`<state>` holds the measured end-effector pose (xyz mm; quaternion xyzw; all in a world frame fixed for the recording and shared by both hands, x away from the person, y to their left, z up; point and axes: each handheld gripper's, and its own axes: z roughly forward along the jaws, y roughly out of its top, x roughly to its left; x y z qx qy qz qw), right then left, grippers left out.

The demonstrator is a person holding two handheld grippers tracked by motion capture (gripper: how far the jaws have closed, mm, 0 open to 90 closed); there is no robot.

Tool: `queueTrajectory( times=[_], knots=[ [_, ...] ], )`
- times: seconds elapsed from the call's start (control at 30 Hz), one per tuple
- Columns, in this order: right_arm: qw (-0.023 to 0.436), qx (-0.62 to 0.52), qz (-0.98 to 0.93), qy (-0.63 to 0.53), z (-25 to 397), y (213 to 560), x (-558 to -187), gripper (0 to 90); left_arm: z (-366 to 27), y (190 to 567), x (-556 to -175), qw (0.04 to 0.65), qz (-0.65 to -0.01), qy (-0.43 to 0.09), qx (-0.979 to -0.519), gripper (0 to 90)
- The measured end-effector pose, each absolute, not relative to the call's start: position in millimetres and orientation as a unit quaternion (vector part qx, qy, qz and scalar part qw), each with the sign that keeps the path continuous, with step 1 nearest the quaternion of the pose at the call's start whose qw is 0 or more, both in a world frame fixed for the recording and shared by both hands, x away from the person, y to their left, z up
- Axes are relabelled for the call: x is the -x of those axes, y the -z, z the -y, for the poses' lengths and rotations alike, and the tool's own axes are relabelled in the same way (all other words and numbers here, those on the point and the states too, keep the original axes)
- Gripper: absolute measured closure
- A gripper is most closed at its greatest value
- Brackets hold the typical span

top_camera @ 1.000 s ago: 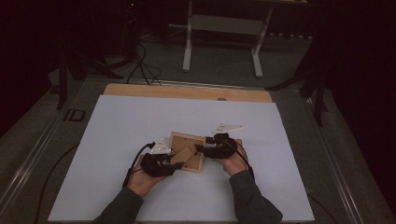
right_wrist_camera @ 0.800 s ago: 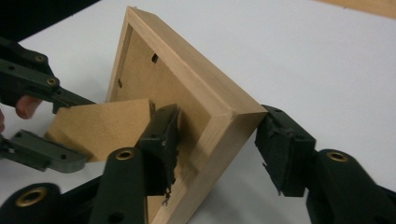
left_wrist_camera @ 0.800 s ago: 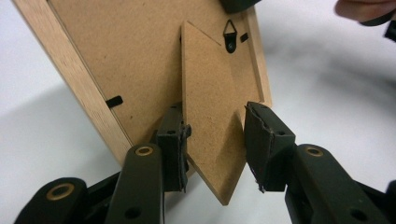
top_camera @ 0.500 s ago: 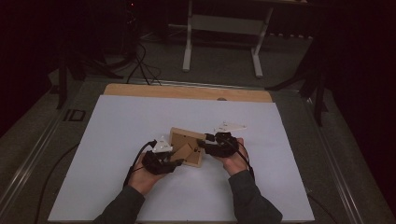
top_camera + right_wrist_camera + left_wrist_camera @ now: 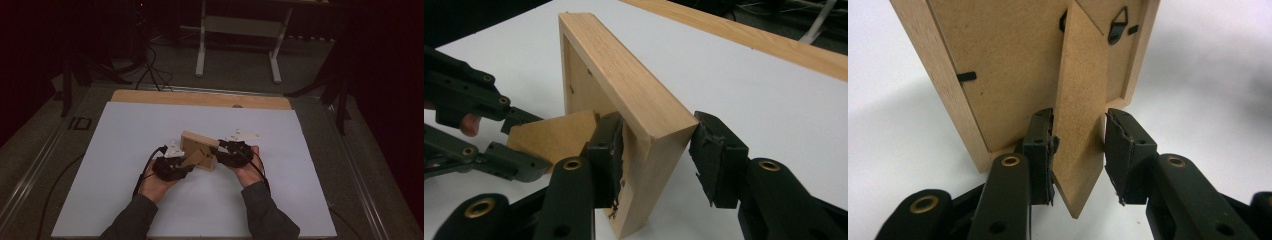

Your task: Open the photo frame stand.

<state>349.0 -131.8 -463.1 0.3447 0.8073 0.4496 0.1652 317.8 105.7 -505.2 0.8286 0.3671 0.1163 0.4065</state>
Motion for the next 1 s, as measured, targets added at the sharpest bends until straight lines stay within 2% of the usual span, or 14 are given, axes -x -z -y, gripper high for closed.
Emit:
queueTrajectory(
  times=[0.57,1.0],
  knots=[
    [0.174,-0.318,-0.82,-0.443,127,462,-340,56.4,-108,505,-317,0.401,-0.359,-0.123,-0.834,63.9],
    [0.171,-0.303,-0.825,-0.445,126,463,-336,55.9,-107,503,-314,0.401,-0.351,-0.122,-0.837,70.7]
  ],
)
